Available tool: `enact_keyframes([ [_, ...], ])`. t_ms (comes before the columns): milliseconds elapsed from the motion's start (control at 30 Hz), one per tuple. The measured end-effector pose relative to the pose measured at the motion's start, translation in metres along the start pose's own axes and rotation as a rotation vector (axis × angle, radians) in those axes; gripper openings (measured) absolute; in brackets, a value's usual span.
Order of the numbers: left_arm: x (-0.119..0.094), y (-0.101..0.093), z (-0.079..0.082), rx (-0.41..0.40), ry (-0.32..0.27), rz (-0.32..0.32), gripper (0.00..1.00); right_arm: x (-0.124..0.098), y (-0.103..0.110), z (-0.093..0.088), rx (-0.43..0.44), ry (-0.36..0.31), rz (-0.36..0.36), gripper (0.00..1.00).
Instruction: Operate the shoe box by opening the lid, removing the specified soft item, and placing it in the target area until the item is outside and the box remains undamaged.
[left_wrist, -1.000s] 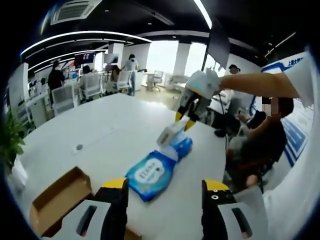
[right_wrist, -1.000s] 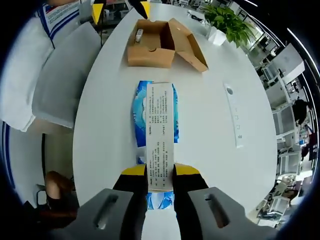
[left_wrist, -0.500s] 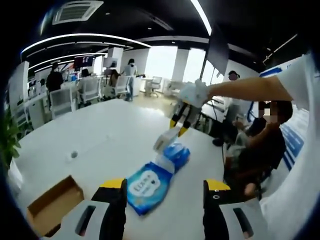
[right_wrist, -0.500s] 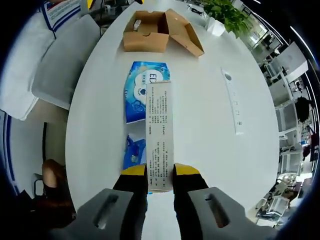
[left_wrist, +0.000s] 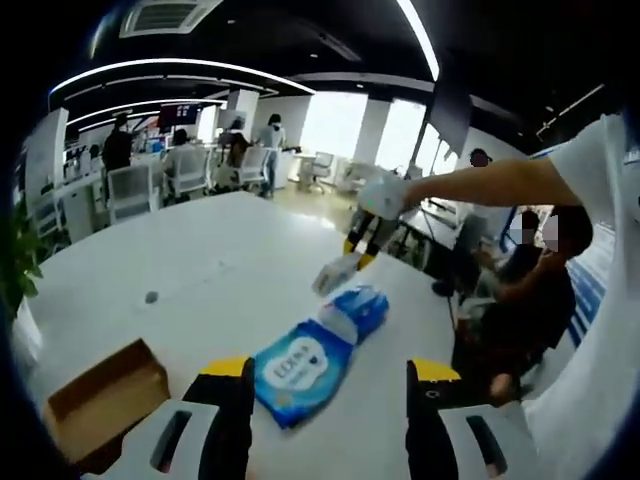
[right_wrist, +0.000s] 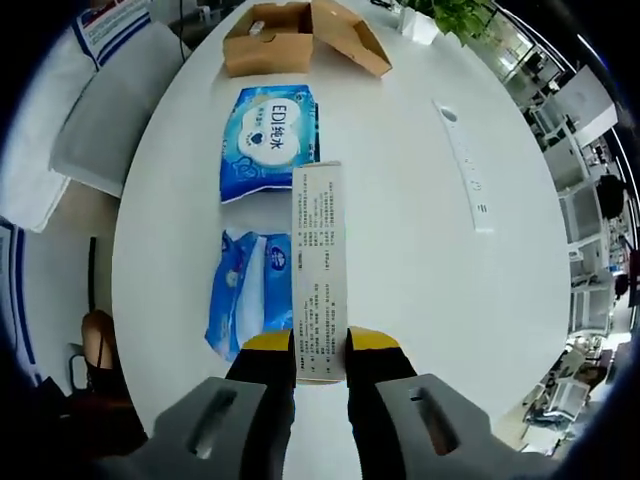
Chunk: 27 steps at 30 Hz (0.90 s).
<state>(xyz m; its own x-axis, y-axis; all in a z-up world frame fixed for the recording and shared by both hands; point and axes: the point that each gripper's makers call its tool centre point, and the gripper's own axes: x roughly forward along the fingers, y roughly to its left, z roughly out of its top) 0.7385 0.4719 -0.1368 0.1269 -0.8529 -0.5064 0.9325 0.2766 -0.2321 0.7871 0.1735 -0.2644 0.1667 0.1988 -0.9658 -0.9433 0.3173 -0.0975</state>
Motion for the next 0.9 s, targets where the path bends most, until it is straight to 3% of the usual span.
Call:
enact_keyframes([
  [167, 0.004, 0.011, -0.007, -0.007, 0.015, -0.006, 0.62, 0.011, -0.005, -0.010, 0.025, 0.007, 0.011, 0.16],
  [600, 0.015, 0.006, -0.010, -0.027, 0.019, -0.021, 0.63, 0.032, -0.004, -0.020, 0.025, 0.032, 0.056, 0.16],
  [900, 0.016, 0.017, -0.018, -0.045, 0.025, -0.035, 0.63, 0.045, -0.004, -0.025, 0.032, 0.049, 0.076, 0.16],
])
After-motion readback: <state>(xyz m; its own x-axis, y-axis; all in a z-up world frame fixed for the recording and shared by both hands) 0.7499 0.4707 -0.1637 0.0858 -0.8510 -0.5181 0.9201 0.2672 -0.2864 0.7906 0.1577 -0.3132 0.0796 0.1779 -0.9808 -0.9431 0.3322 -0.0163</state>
